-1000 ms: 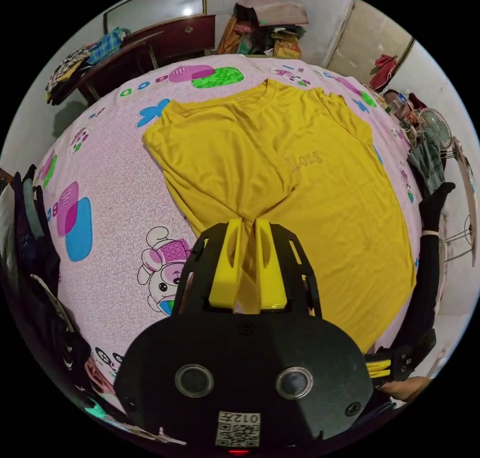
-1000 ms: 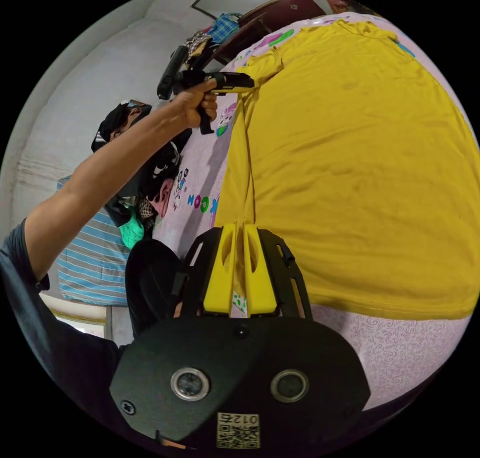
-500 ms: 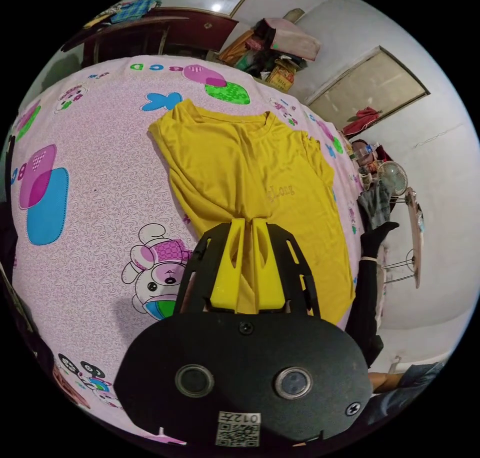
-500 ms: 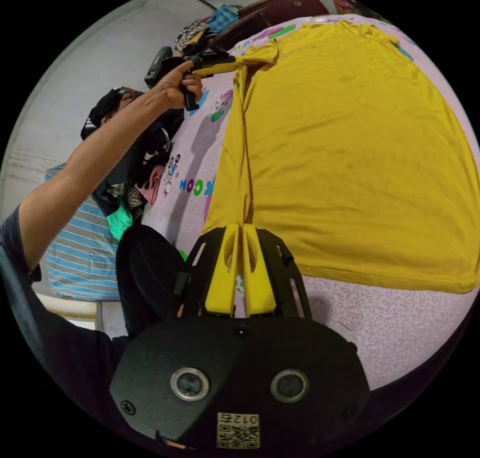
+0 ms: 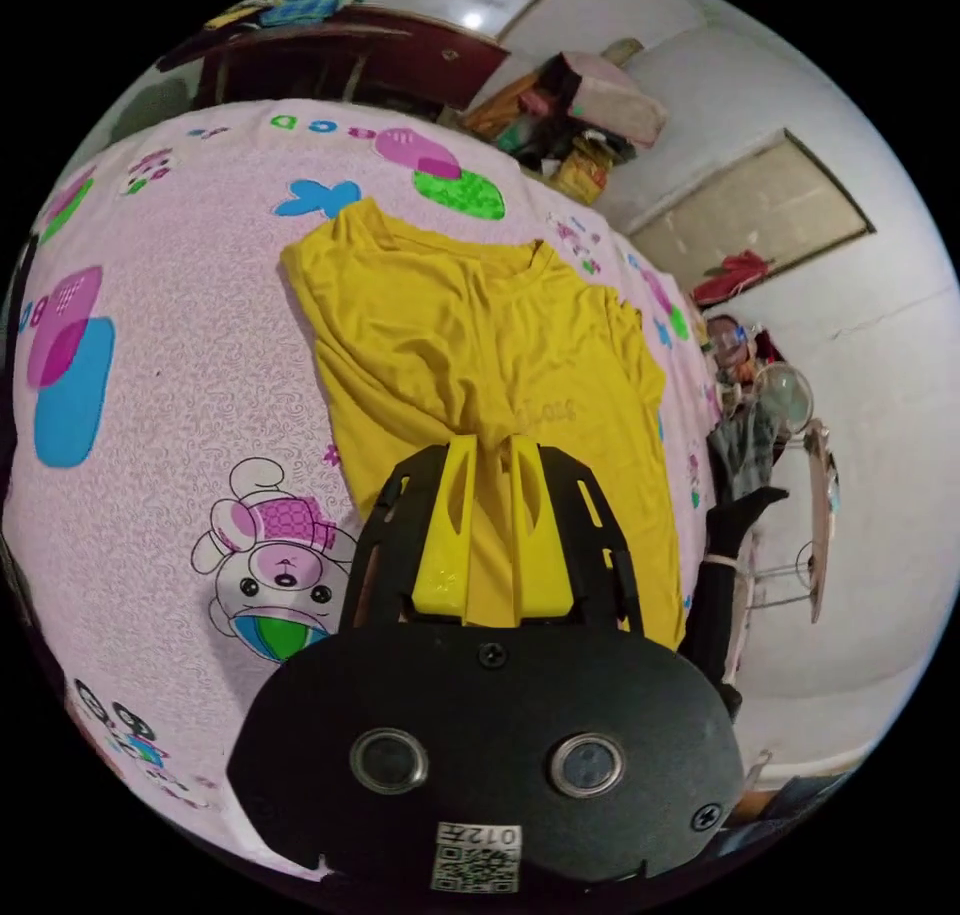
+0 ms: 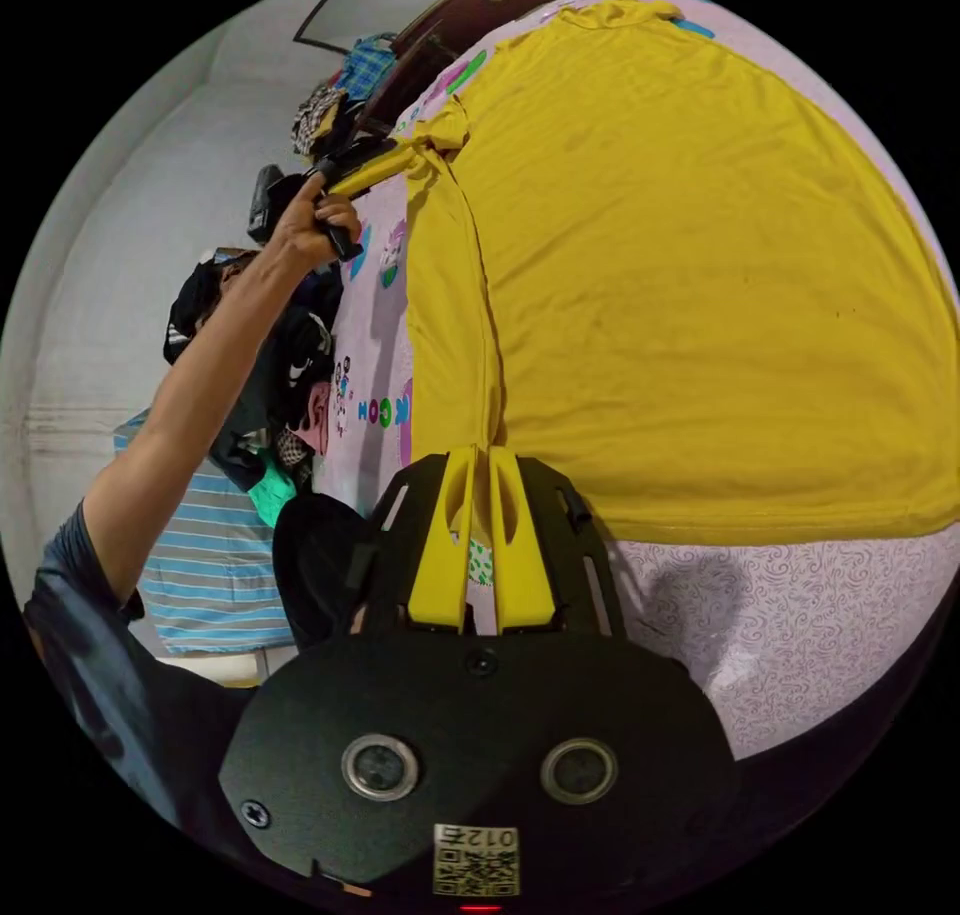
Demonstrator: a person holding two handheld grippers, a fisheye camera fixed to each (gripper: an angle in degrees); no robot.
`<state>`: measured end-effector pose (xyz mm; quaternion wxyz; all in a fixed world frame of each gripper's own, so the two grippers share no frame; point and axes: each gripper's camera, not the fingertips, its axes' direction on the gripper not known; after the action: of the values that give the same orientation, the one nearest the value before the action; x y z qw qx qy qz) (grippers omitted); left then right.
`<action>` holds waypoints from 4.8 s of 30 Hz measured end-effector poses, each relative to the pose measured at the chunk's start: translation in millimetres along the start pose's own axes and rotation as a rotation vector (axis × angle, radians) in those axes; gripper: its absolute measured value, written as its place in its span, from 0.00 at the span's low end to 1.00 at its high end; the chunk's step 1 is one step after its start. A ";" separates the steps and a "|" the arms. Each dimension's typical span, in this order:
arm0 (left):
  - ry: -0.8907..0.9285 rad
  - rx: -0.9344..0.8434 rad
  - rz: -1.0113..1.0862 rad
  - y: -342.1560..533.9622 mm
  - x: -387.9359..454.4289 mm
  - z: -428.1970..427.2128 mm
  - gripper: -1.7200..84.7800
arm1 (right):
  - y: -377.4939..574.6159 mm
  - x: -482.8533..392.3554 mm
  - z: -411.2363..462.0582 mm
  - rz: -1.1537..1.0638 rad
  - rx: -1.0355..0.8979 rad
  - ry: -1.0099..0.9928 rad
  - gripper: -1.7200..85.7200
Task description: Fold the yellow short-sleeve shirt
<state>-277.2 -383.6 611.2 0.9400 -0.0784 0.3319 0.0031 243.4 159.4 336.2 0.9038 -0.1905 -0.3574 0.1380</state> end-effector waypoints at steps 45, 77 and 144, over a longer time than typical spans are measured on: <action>-0.300 -0.268 0.121 115.5 47.1 35.2 0.03 | -82.3 -4.2 -50.6 -0.188 0.017 0.252 0.01; -0.214 -0.245 0.205 184.2 33.6 22.9 0.02 | -355.6 -84.6 25.3 -0.482 0.198 0.240 0.07; -0.143 -0.194 0.259 170.8 54.6 73.5 0.03 | -619.4 -44.7 6.1 -0.500 0.122 0.303 0.08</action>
<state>-198.7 -206.5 608.7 0.9410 -0.1247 0.2696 0.1619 277.7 -407.2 588.2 0.9626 -0.0605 -0.2454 -0.0975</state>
